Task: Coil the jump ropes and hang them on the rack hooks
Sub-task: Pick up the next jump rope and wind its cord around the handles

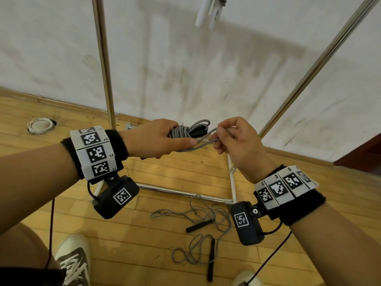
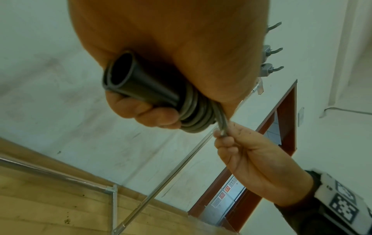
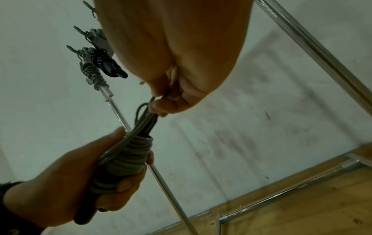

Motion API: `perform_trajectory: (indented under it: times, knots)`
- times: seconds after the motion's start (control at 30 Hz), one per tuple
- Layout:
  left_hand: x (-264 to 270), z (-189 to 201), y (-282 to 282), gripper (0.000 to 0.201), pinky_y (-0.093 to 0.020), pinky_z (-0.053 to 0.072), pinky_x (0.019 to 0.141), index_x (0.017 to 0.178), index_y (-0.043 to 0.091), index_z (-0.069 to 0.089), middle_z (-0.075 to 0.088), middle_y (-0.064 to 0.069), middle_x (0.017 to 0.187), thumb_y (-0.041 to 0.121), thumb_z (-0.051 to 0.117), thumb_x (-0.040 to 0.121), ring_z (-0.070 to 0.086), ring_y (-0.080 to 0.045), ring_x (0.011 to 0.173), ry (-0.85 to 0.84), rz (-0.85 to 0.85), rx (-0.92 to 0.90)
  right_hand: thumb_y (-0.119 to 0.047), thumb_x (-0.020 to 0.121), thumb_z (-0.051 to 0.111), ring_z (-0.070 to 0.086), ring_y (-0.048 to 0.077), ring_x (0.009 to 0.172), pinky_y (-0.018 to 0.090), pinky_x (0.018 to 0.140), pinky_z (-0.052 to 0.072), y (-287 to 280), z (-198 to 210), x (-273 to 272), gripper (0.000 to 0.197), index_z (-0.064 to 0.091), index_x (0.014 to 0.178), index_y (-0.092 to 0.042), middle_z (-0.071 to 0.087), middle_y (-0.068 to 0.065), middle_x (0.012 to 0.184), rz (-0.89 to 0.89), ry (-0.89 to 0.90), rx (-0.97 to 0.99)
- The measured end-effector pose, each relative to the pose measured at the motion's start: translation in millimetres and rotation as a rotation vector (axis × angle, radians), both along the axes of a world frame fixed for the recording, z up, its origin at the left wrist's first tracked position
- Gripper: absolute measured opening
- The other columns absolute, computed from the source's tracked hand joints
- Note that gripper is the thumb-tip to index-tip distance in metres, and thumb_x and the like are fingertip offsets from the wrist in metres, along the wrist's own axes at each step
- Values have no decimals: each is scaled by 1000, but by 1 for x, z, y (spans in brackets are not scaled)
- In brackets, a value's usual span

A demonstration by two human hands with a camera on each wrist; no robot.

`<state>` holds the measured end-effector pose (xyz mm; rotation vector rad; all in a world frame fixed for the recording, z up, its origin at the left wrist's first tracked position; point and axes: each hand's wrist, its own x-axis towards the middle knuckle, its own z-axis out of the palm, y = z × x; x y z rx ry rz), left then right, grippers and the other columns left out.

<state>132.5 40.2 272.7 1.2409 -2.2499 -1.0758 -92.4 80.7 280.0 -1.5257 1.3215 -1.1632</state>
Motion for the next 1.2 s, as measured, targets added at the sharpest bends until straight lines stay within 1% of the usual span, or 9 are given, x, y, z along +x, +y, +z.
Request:
perform_trajectory:
  times: [0.1,0.2,0.37,0.47,0.6,0.7,0.83,1.03,1.2]
  knots:
    - [-1,-3,-1,68,-20,45,44,99,11,61,62,-10,71,75,47,81,55,-14,49,-22,38,-20,-5,97,57,67,19,66,28,61,54,0,2,1,7,63,100,-4,68,7,80,-46,-23,-54]
    - [-3,-4,-1,64,-30,50,53,95,14,61,69,-17,79,74,45,85,57,-16,52,-45,80,-56,-5,94,61,68,19,63,25,58,55,0,1,3,11,71,99,-5,69,1,72,-26,-7,-71]
    - [-9,0,3,64,-32,53,57,88,19,63,71,-6,76,76,35,86,60,-11,54,-81,84,-162,-1,88,68,69,21,56,27,53,55,1,-1,11,8,70,91,-8,69,1,66,-38,-14,-77]
    - [-10,0,5,61,-37,54,62,90,20,61,69,1,75,75,36,88,65,-15,63,-155,81,-245,-1,86,71,69,24,54,28,51,55,0,-1,13,11,63,92,-7,67,3,63,-39,-40,-27]
    - [-8,-1,8,59,-34,48,54,86,23,52,62,5,68,78,32,86,59,-14,59,-305,74,-421,-1,84,73,69,28,56,32,52,56,-1,-3,14,25,56,100,-10,63,14,89,-44,-26,16]
    - [-6,-2,7,57,-29,40,50,83,26,46,58,6,66,80,27,84,55,-12,56,-370,47,-534,0,86,70,70,28,58,31,54,56,-2,-5,15,37,56,116,-15,61,12,101,-11,-1,66]
    - [-4,-6,4,58,-29,40,49,86,26,47,57,7,67,80,25,84,54,-10,56,-418,31,-614,2,87,68,69,22,57,26,54,55,0,-9,16,17,67,99,-10,70,11,77,27,56,61]
    - [-6,-10,0,61,-40,57,61,86,27,52,66,3,73,84,31,82,64,-15,62,-270,-14,-352,-3,87,70,70,21,56,27,54,54,-3,-9,15,12,63,91,-12,70,5,63,-14,121,21]
    - [-10,-11,0,71,-26,50,52,88,32,56,66,6,70,96,37,66,63,-8,58,-258,-23,-273,-6,86,71,67,14,52,23,53,52,-5,-7,15,14,59,91,-11,71,1,65,16,181,77]
